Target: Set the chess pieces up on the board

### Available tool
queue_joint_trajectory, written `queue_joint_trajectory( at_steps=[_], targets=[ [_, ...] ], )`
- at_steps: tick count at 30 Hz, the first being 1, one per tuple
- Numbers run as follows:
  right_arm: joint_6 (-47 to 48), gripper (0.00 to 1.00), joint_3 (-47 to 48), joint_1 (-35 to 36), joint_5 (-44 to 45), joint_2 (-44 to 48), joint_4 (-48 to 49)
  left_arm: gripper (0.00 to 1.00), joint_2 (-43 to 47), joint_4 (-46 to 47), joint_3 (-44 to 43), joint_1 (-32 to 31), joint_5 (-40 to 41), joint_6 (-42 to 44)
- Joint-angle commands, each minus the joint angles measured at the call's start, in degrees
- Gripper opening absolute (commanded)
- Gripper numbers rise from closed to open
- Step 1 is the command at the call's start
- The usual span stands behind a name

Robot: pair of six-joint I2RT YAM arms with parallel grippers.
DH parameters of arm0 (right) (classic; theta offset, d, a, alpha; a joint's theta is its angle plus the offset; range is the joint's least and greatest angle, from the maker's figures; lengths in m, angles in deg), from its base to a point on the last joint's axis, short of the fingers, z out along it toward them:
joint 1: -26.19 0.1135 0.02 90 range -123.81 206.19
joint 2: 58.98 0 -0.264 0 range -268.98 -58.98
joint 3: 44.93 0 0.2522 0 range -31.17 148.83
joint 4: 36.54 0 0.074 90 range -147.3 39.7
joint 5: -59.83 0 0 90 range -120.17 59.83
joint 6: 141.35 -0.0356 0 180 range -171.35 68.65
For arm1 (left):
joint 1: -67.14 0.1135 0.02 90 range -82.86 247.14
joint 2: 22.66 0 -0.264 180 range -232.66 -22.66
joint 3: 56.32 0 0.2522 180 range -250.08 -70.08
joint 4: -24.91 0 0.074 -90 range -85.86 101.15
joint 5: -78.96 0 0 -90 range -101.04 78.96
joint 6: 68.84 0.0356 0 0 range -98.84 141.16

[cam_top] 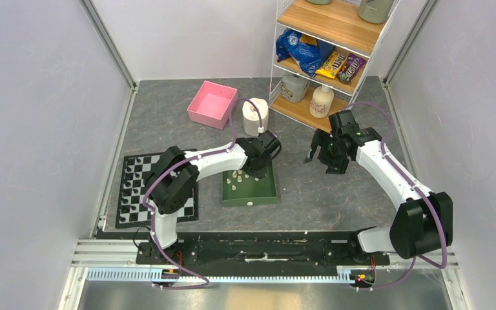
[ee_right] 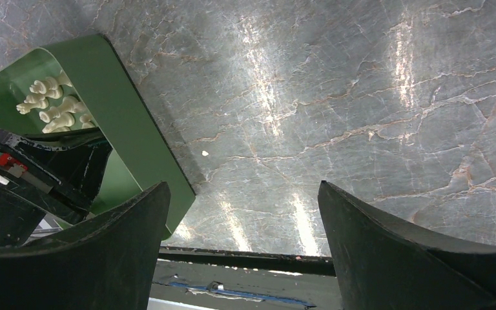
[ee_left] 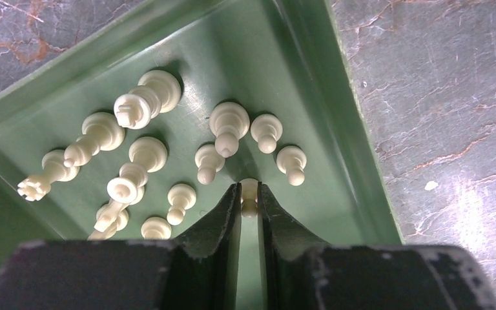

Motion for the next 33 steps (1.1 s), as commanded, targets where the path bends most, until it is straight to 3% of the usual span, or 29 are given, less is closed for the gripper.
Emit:
queue_joint_trajectory(
  at_steps=[1,7,14,19,24,33],
  targets=[
    [0.47,0.93,0.27,0.05,0.28,-0.29,0.86,0.17,-0.05,0.41,-1.91,0.19,0.04,-0.77],
    [0.37,0.93,0.17,0.06,0.26,-0.12,0.86,0.02,2.23,-0.42,-1.6,0.16,-0.51,-0.78],
    [0.29,0.93,0.38,0.07,0.18,0.04,0.86,0.02,11.16,-2.23,-0.7,0.14,-1.22,-1.13],
    [0.13,0.93,0.44,0.04,-0.13,-0.18,0.91,0.02,18.12,-6.67,-1.77,0.83,5.79,0.39],
    [0.11,0.93,0.6,0.07,-0.69,-0.21,1.05,0.02,24.32,-8.37,1.08,8.77,6.26,0.94],
    [-0.03,0.93,1.01,0.07,-1.29,-0.61,1.23,0.02,31.89,-7.87,13.31,30.3,3.59,4.85]
  ],
)
